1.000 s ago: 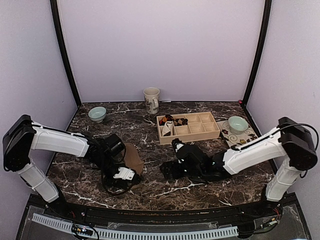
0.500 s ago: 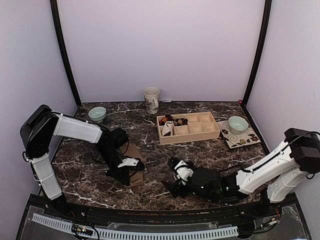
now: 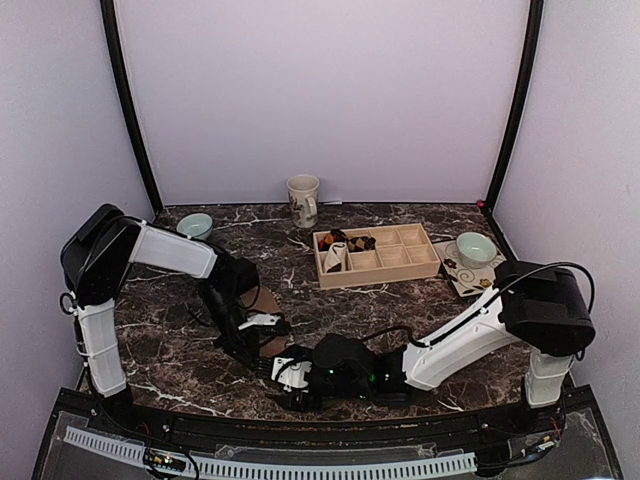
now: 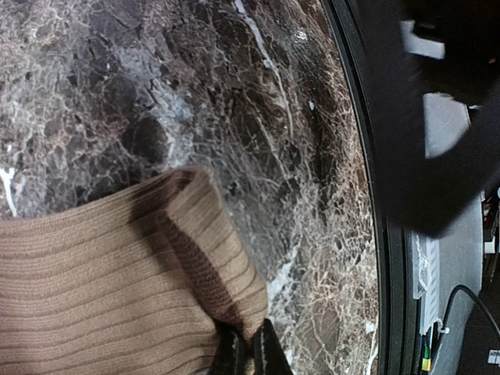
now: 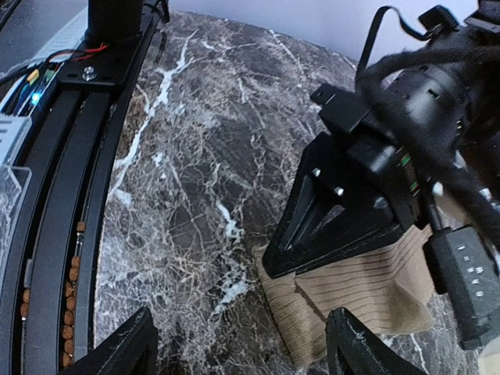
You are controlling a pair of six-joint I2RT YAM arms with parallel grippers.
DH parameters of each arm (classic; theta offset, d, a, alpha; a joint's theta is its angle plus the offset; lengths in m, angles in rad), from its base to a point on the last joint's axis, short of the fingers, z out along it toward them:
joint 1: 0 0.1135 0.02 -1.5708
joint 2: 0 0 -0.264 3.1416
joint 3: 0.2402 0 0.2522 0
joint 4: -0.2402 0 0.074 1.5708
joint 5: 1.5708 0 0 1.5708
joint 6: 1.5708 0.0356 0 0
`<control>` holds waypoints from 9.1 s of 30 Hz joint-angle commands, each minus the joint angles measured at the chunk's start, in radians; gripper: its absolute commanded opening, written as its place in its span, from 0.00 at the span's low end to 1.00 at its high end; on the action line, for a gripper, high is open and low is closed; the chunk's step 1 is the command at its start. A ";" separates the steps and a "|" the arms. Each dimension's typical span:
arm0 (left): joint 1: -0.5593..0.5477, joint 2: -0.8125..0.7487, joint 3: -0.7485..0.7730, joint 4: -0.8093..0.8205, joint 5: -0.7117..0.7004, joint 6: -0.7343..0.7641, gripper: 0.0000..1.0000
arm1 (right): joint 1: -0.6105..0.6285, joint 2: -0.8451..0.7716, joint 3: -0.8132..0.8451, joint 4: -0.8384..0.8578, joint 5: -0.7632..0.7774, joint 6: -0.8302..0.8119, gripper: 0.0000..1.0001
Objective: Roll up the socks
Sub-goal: Roll the sock at the center of the board.
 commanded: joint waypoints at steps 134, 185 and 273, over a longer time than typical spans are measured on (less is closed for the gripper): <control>-0.201 -0.261 -0.244 0.218 -0.201 -0.001 0.00 | -0.201 -0.311 -0.454 0.068 0.145 0.679 0.99; -0.053 0.211 0.146 -0.234 -0.038 0.064 0.00 | -0.014 0.056 0.005 -0.040 -0.084 -0.012 0.71; -0.442 -0.507 -0.416 0.537 -0.670 -0.302 0.29 | -0.284 0.338 0.026 -0.241 -0.650 0.798 0.02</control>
